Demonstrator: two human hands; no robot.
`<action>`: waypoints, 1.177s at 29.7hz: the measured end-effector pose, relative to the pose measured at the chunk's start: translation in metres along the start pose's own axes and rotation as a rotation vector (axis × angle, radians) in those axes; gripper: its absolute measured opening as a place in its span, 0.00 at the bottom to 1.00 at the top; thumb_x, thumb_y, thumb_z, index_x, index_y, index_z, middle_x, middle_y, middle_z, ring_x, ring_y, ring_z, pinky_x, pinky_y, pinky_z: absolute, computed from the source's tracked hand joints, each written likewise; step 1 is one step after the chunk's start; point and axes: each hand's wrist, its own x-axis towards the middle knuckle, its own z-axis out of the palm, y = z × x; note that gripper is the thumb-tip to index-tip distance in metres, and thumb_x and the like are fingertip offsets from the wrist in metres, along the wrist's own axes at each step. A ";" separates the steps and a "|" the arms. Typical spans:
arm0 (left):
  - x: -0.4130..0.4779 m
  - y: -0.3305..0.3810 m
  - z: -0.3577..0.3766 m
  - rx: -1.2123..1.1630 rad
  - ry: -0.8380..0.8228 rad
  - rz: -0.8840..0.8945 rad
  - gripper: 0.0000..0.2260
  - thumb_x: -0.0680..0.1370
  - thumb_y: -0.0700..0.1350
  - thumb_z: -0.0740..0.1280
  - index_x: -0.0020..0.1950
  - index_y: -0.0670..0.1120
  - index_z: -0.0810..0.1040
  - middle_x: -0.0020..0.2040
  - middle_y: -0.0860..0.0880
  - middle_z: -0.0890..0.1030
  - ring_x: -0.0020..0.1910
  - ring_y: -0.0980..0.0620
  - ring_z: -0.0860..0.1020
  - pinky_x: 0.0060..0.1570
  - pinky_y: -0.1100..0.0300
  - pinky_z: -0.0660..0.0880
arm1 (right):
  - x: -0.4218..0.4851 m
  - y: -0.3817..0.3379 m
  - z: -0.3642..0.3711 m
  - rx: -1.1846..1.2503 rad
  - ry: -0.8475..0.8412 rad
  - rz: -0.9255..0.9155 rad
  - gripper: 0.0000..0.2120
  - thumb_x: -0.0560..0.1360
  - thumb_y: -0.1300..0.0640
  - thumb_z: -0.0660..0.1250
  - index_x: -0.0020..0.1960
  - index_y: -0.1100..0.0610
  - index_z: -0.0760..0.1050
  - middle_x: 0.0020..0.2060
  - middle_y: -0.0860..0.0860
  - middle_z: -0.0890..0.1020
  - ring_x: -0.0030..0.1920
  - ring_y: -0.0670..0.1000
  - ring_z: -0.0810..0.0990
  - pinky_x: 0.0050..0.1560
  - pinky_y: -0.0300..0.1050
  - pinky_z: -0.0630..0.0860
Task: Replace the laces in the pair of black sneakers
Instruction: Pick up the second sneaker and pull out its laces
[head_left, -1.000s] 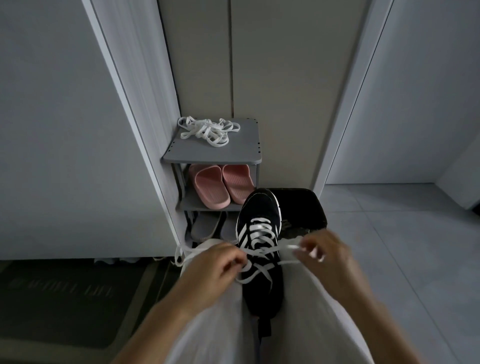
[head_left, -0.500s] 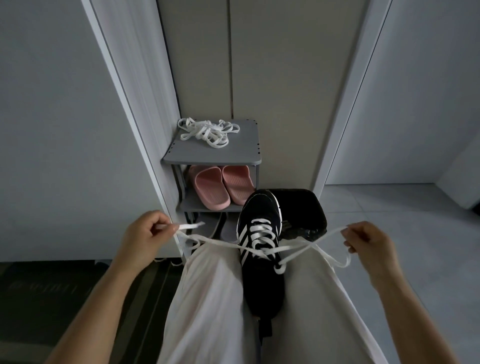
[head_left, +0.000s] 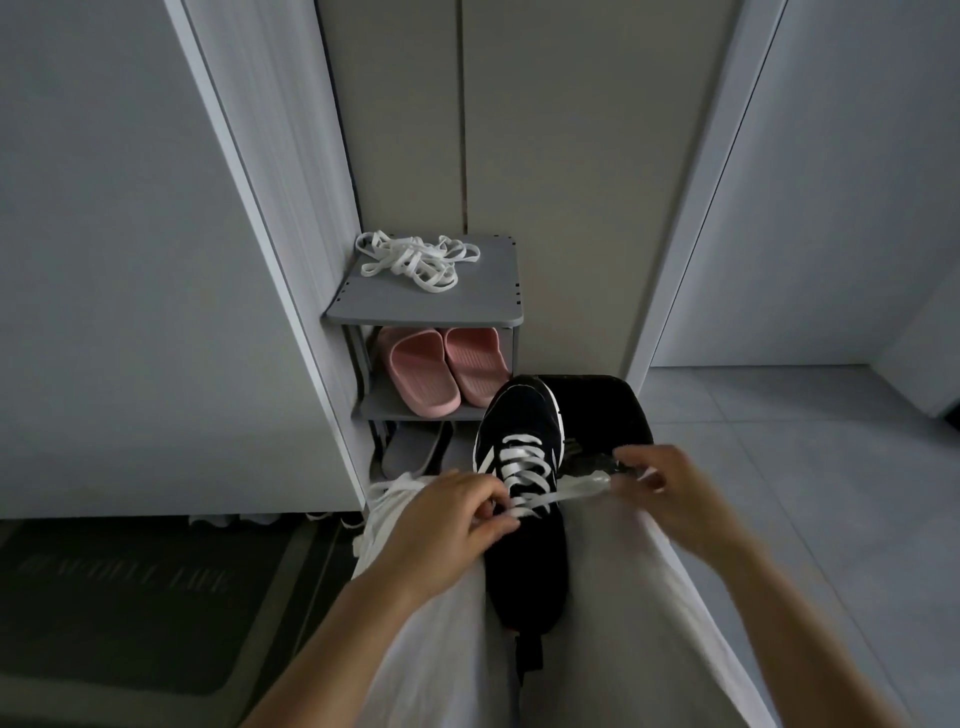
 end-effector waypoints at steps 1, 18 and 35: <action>-0.002 0.003 0.000 -0.045 -0.036 0.000 0.07 0.76 0.50 0.66 0.48 0.47 0.79 0.40 0.54 0.78 0.40 0.59 0.74 0.40 0.68 0.68 | -0.005 -0.004 0.009 -0.129 0.016 -0.107 0.14 0.71 0.50 0.69 0.53 0.57 0.79 0.47 0.52 0.77 0.39 0.43 0.77 0.46 0.38 0.72; 0.008 0.002 0.014 -0.429 -0.009 -0.391 0.06 0.71 0.41 0.73 0.40 0.49 0.76 0.32 0.54 0.76 0.30 0.61 0.71 0.33 0.72 0.68 | -0.021 -0.054 0.031 -0.056 -0.179 -0.004 0.02 0.73 0.52 0.69 0.43 0.49 0.77 0.39 0.41 0.79 0.43 0.42 0.77 0.45 0.35 0.72; 0.030 0.001 -0.028 -0.798 -0.178 -0.535 0.07 0.74 0.38 0.68 0.48 0.44 0.72 0.31 0.53 0.74 0.26 0.59 0.68 0.27 0.67 0.64 | 0.002 -0.067 0.015 0.420 -0.124 0.174 0.08 0.74 0.64 0.65 0.37 0.58 0.74 0.27 0.49 0.76 0.26 0.44 0.68 0.28 0.35 0.66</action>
